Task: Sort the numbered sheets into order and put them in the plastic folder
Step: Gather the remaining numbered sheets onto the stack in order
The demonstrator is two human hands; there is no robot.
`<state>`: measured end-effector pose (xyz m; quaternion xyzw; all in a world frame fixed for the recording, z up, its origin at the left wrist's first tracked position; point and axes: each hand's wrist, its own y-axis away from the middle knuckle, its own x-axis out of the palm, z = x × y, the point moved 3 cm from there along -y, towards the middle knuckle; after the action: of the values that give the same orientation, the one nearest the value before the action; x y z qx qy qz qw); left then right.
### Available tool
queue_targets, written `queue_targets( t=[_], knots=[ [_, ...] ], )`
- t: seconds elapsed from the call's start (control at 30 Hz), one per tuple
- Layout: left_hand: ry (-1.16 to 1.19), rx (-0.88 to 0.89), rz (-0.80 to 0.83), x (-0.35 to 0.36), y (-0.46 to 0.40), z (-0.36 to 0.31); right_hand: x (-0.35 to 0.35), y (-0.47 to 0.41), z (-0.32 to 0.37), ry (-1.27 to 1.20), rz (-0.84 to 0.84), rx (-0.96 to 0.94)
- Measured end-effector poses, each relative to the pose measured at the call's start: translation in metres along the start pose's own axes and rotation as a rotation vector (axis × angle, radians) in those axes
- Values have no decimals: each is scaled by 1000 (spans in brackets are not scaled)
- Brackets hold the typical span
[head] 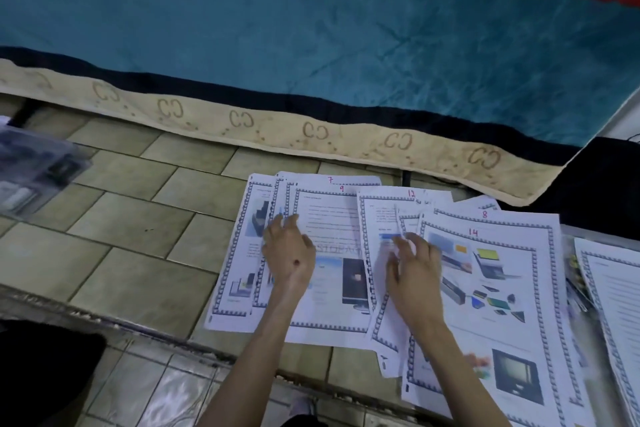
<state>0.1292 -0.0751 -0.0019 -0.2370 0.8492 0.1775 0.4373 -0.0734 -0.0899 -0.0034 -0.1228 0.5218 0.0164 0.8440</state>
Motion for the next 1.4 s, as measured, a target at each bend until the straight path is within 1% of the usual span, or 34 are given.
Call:
queue_targets(
  t=[0.03, 0.1, 0.13, 0.17, 0.23, 0.37, 0.43, 0.53, 0.6, 0.63, 0.67, 0.73, 0.8, 0.87, 0.93, 1.0, 1.03, 1.1, 1.17, 1.23, 1.3, 1.33, 1.4],
  knots=[
    [45, -54, 29, -4, -3, 5, -1, -2, 16, -152, 13, -23],
    [172, -112, 53, -8, -10, 12, 6, -3, 47, -409, 212, -37],
    [225, -138, 48, -11, -13, 13, 12, -2, 57, -464, 311, -39],
    [266, -158, 38, -13, -15, 14, 18, -2, 65, -454, 360, -56],
    [299, -172, 29, -17, -19, 15, 29, -1, 69, -398, 371, -76],
    [310, -166, 75, -26, -26, 22, 32, -6, 69, -401, 418, 2],
    [451, -233, 146, -27, -33, 28, 27, -9, 74, -436, 451, 34],
    [877, -387, 307, -29, -35, 28, 18, -14, 87, -582, 485, 126],
    [1033, -420, 446, -29, -32, 23, 19, -14, 95, -667, 525, 193],
    [1069, -420, 515, -29, -30, 20, 21, -14, 98, -677, 541, 209],
    [1091, -419, 562, -28, -29, 18, 24, -13, 101, -679, 547, 214],
    [1109, -410, 591, -23, -28, 16, 26, -14, 102, -660, 522, 201],
    [1108, -421, 546, -23, -29, 18, 23, -16, 95, -636, 475, 200],
    [1050, -424, 452, -25, -32, 27, 15, -19, 78, -659, 414, 232],
    [965, -424, 392, -27, -36, 37, 5, -23, 55, -664, 299, 275],
    [917, -422, 373, -27, -38, 42, -9, -27, 34, -626, 168, 255],
    [912, -426, 370, -26, -38, 43, -17, -29, 26, -619, 133, 251],
    [915, -444, 360, -26, -37, 43, -28, -32, 16, -585, 139, 279],
    [901, -421, 375, -26, -34, 37, -30, -34, 12, -557, 173, 312],
    [924, -376, 424, -26, -29, 23, -31, -34, 19, -598, 200, 325],
    [948, -339, 487, -26, -22, 7, -31, -35, 34, -664, 252, 300],
    [950, -304, 518, -24, -18, -1, -30, -36, 42, -681, 290, 291],
    [891, -179, 549, -17, -8, -17, -28, -36, 57, -664, 330, 266]
  ],
)
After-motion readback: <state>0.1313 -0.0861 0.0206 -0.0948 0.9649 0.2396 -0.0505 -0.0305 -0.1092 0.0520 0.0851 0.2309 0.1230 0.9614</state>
